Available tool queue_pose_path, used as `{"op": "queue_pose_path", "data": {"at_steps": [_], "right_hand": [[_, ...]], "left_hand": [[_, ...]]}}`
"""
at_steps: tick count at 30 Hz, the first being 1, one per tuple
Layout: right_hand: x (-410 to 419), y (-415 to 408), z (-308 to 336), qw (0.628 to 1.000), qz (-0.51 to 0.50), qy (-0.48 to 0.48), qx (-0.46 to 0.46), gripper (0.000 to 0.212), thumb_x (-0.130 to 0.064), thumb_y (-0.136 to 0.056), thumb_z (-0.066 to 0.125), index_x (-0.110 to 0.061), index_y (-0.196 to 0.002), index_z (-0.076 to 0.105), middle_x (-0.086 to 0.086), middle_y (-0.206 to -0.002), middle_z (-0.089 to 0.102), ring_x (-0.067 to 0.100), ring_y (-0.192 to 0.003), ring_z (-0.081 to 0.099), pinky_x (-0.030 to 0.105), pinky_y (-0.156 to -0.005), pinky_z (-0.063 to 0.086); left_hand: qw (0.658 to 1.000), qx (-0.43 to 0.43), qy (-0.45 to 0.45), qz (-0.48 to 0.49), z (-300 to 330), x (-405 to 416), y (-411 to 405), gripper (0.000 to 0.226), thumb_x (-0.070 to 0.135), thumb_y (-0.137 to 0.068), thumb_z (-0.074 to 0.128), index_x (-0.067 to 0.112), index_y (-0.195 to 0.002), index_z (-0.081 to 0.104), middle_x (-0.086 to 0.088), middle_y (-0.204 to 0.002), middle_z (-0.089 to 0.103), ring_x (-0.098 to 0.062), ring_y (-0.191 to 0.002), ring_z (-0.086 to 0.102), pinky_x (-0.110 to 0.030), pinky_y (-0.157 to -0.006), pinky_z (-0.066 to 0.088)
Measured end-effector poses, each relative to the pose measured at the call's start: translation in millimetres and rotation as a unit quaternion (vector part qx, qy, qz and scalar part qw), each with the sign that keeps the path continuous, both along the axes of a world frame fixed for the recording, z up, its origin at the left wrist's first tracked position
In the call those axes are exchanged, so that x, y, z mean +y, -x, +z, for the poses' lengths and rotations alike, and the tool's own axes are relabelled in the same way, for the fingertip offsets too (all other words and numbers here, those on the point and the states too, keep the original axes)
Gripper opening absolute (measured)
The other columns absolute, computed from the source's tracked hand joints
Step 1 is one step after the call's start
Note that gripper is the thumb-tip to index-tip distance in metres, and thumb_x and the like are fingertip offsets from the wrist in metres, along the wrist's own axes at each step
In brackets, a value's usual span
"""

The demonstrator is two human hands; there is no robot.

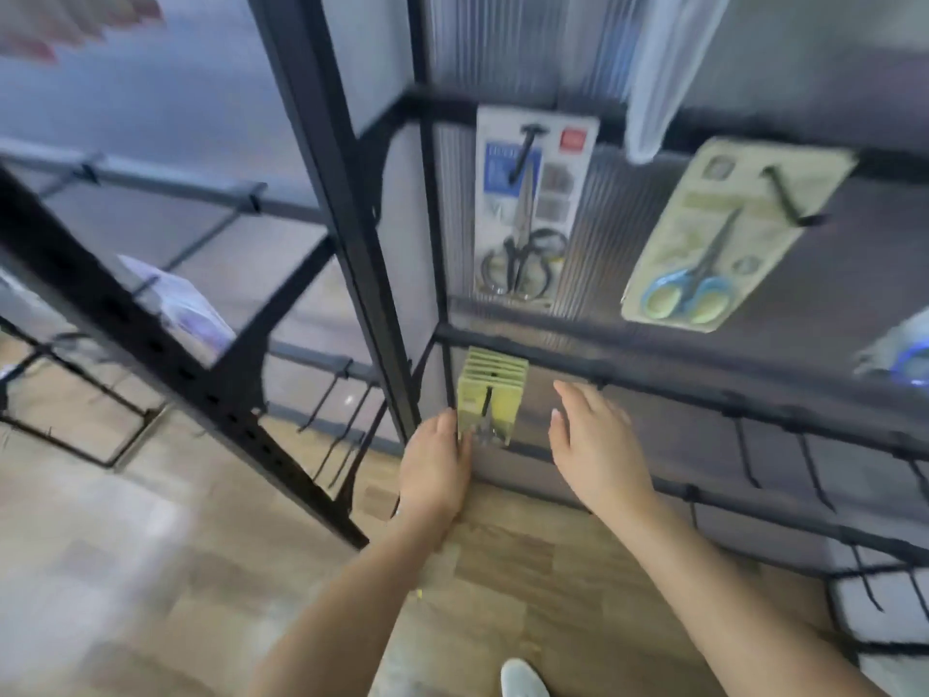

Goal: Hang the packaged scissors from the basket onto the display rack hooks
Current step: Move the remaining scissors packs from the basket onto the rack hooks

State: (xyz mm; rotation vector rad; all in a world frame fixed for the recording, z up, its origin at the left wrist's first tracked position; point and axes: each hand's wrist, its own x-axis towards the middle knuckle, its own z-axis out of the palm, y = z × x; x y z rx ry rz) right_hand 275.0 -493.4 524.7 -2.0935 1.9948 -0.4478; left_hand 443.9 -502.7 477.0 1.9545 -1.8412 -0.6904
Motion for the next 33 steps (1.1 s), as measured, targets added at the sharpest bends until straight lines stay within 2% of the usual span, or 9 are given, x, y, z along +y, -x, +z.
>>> {"op": "queue_pose_path", "data": {"at_steps": [3, 8, 14, 18, 22, 25, 28, 31, 33], "right_hand": [[22.7, 1.4, 46.6, 0.999, -0.052, 0.017, 0.0, 0.044, -0.023, -0.098, 0.04, -0.009, -0.14, 0.041, 0.006, -0.14, 0.047, 0.025, -0.127, 0.045, 0.037, -0.104, 0.034], [80.5, 19.5, 109.5, 0.987, -0.144, 0.072, 0.001, 0.045, -0.023, -0.099, 0.04, -0.007, -0.141, 0.038, 0.009, -0.141, 0.044, 0.029, -0.127, 0.044, 0.037, -0.104, 0.032], [186.4, 73.3, 124.7, 0.953, -0.286, 0.101, 0.011, 0.046, -0.025, -0.098, 0.041, -0.006, -0.14, 0.038, 0.011, -0.139, 0.046, 0.028, -0.125, 0.046, 0.038, -0.102, 0.035], [287.7, 111.5, 102.5, 0.918, -0.388, 0.087, 0.008, 0.043, -0.022, -0.096, 0.047, -0.003, -0.134, 0.046, 0.015, -0.126, 0.056, 0.034, -0.11, 0.056, 0.038, -0.09, 0.044], [397.3, 137.3, 62.8, 0.875, -0.482, 0.04, -0.007, 0.037, -0.019, -0.094, 0.049, -0.003, -0.127, 0.051, 0.016, -0.115, 0.059, 0.035, -0.102, 0.058, 0.038, -0.083, 0.045], [473.8, 144.4, 33.3, 0.834, -0.552, -0.007, -0.028, 0.041, -0.023, -0.097, 0.043, -0.008, -0.135, 0.045, 0.011, -0.123, 0.056, 0.03, -0.104, 0.058, 0.034, -0.086, 0.044], [541.4, 144.1, -0.4, 0.786, -0.611, -0.041, -0.081, 0.043, -0.021, -0.097, 0.045, -0.006, -0.137, 0.042, 0.013, -0.13, 0.054, 0.03, -0.109, 0.056, 0.034, -0.09, 0.043], [596.4, 144.6, -40.6, 0.753, -0.646, -0.061, -0.112, 0.041, -0.016, -0.094, 0.049, -0.004, -0.133, 0.048, 0.014, -0.127, 0.057, 0.029, -0.105, 0.058, 0.033, -0.085, 0.045], [622.5, 146.8, -66.6, 0.73, -0.663, -0.086, -0.141, 0.036, -0.016, -0.094, 0.049, -0.004, -0.128, 0.053, 0.012, -0.122, 0.06, 0.029, -0.104, 0.059, 0.033, -0.083, 0.046]], "left_hand": [[0.995, -0.034, 0.068, -0.071, 50.8, 9.5, -1.1, 0.037, 0.03, -0.101, 0.036, 0.008, -0.127, 0.049, -0.011, -0.127, 0.054, -0.028, -0.117, 0.048, -0.035, -0.094, 0.038], [0.962, -0.047, 0.206, -0.175, 124.0, 27.9, 22.3, 0.033, 0.029, -0.099, 0.041, 0.004, -0.114, 0.056, -0.016, -0.114, 0.06, -0.033, -0.107, 0.053, -0.039, -0.086, 0.041], [0.908, 0.034, 0.286, -0.304, 171.8, 84.6, 98.3, 0.018, 0.014, -0.093, 0.053, -0.001, -0.09, 0.061, -0.022, -0.086, 0.065, -0.038, -0.084, 0.06, -0.039, -0.071, 0.045], [0.877, 0.054, 0.221, -0.423, 161.9, 153.6, 164.8, 0.029, 0.02, -0.097, 0.046, -0.001, -0.113, 0.059, -0.021, -0.113, 0.062, -0.035, -0.108, 0.055, -0.037, -0.089, 0.041], [0.82, 0.048, 0.129, -0.555, 128.1, 235.3, 217.2, 0.066, 0.045, -0.087, 0.022, 0.0, -0.122, 0.055, -0.021, -0.121, 0.059, -0.034, -0.114, 0.052, -0.038, -0.094, 0.042], [0.783, -0.007, 0.038, -0.62, 94.6, 294.9, 245.2, 0.061, 0.041, -0.087, 0.024, 0.004, -0.128, 0.051, -0.019, -0.128, 0.055, -0.032, -0.119, 0.051, -0.036, -0.096, 0.041], [0.748, -0.031, -0.022, -0.663, 59.7, 348.0, 269.6, 0.04, 0.027, -0.098, 0.037, 0.004, -0.126, 0.054, -0.018, -0.122, 0.059, -0.031, -0.115, 0.054, -0.034, -0.094, 0.04], [0.706, -0.038, -0.057, -0.705, 21.5, 393.4, 290.0, 0.038, 0.028, -0.091, 0.037, 0.001, -0.101, 0.062, -0.017, -0.1, 0.063, -0.024, -0.094, 0.055, -0.037, -0.08, 0.042], [0.694, -0.054, -0.066, -0.715, -3.4, 416.8, 302.9, 0.039, 0.025, -0.092, 0.036, -0.003, -0.103, 0.062, -0.017, -0.103, 0.064, -0.024, -0.096, 0.056, -0.038, -0.083, 0.043]]}}
